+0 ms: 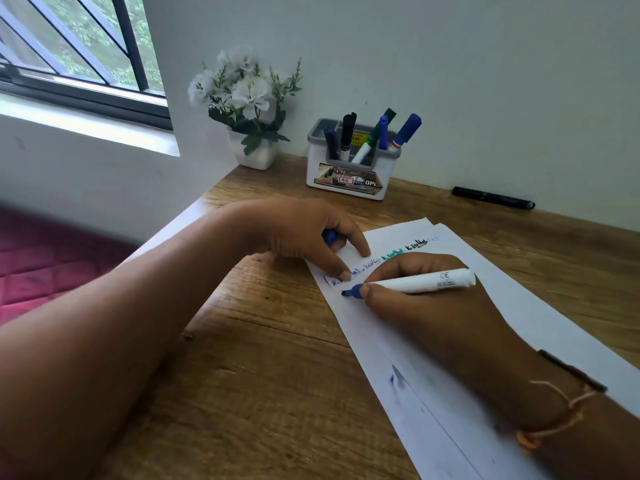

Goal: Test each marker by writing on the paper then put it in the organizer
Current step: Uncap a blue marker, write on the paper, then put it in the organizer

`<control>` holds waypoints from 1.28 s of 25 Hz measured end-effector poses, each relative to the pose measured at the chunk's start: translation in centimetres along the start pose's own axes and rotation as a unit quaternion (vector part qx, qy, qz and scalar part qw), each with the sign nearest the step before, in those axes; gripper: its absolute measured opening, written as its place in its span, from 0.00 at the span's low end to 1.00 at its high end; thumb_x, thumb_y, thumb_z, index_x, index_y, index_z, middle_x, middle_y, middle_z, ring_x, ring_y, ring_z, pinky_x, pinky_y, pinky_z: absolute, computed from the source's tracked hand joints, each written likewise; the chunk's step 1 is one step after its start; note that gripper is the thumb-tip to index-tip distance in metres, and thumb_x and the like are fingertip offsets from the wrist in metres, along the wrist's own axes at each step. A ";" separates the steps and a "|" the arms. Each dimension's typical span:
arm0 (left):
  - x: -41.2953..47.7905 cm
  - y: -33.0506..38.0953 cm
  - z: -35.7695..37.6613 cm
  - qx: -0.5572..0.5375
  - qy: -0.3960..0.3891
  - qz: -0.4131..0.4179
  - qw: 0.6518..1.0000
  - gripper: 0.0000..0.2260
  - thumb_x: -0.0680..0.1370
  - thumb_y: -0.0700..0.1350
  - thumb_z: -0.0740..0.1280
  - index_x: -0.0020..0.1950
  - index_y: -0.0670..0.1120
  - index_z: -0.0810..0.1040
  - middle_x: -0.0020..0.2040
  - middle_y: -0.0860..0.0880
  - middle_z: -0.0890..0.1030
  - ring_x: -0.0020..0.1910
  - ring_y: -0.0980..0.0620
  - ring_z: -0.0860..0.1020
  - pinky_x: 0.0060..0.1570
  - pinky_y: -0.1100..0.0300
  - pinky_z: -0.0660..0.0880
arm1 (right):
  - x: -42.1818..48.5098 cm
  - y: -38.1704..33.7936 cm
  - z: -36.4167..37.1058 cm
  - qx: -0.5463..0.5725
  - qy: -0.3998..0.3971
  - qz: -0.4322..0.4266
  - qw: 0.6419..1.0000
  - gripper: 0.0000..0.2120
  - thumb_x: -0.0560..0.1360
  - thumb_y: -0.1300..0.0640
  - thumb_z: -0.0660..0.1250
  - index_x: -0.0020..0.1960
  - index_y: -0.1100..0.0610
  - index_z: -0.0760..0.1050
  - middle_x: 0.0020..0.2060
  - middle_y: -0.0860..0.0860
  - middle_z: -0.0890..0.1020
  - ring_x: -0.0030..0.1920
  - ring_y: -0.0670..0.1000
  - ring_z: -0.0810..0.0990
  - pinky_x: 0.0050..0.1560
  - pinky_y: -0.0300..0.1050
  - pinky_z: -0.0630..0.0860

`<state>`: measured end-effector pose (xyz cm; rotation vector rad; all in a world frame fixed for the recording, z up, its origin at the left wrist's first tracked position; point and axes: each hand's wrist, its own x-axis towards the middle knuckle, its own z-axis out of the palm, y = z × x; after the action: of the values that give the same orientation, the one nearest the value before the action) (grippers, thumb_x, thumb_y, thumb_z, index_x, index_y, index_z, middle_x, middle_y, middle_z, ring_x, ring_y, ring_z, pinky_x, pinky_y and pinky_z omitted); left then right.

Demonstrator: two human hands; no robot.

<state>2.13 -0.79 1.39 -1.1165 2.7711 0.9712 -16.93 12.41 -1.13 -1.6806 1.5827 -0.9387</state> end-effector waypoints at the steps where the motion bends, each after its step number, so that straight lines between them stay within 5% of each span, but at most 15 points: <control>1: 0.0 0.1 0.0 0.001 -0.001 -0.002 1.000 0.19 0.74 0.53 0.75 0.64 0.62 0.78 0.33 0.77 0.72 0.44 0.56 0.73 0.45 0.60 0.68 | 0.0 0.0 0.0 0.005 0.005 0.007 1.000 0.02 0.72 0.53 0.76 0.41 0.49 0.86 0.38 0.44 0.86 0.43 0.43 0.84 0.33 0.27 0.73; 7: -0.3 0.3 0.1 -0.005 0.008 -0.011 1.000 0.19 0.74 0.52 0.75 0.63 0.63 0.78 0.43 0.65 0.74 0.47 0.56 0.74 0.50 0.59 0.73 | 0.0 -0.1 0.1 -0.004 0.012 0.022 1.000 0.02 0.72 0.51 0.76 0.41 0.49 0.85 0.38 0.41 0.86 0.43 0.40 0.83 0.33 0.27 0.74; 19: -0.4 0.4 0.2 -0.015 0.012 -0.014 1.000 0.19 0.73 0.53 0.75 0.63 0.62 0.79 0.42 0.62 0.74 0.45 0.56 0.74 0.50 0.55 0.73 | 0.0 -0.1 0.1 0.004 0.044 0.031 0.999 0.02 0.72 0.52 0.75 0.41 0.49 0.85 0.37 0.42 0.86 0.42 0.42 0.84 0.31 0.30 0.73; 29: -0.4 0.4 0.1 -0.001 0.001 -0.018 1.000 0.19 0.73 0.54 0.75 0.63 0.64 0.78 0.61 0.60 0.75 0.58 0.55 0.74 0.61 0.54 0.73 | 0.3 0.0 0.1 0.001 0.057 0.058 0.997 0.03 0.71 0.53 0.75 0.40 0.50 0.84 0.37 0.45 0.86 0.40 0.46 0.84 0.31 0.33 0.73; 32: -0.4 0.6 0.1 -0.004 -0.002 -0.015 1.000 0.19 0.74 0.53 0.75 0.64 0.62 0.78 0.55 0.64 0.74 0.55 0.56 0.74 0.55 0.60 0.72 | 0.3 -0.1 0.1 -0.001 0.067 0.066 0.996 0.03 0.71 0.52 0.75 0.40 0.51 0.84 0.37 0.46 0.86 0.41 0.47 0.84 0.33 0.37 0.75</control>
<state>2.08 -0.12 1.67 -1.1522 2.7425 0.9822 -16.73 12.15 -1.07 -1.5218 1.7593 -0.9995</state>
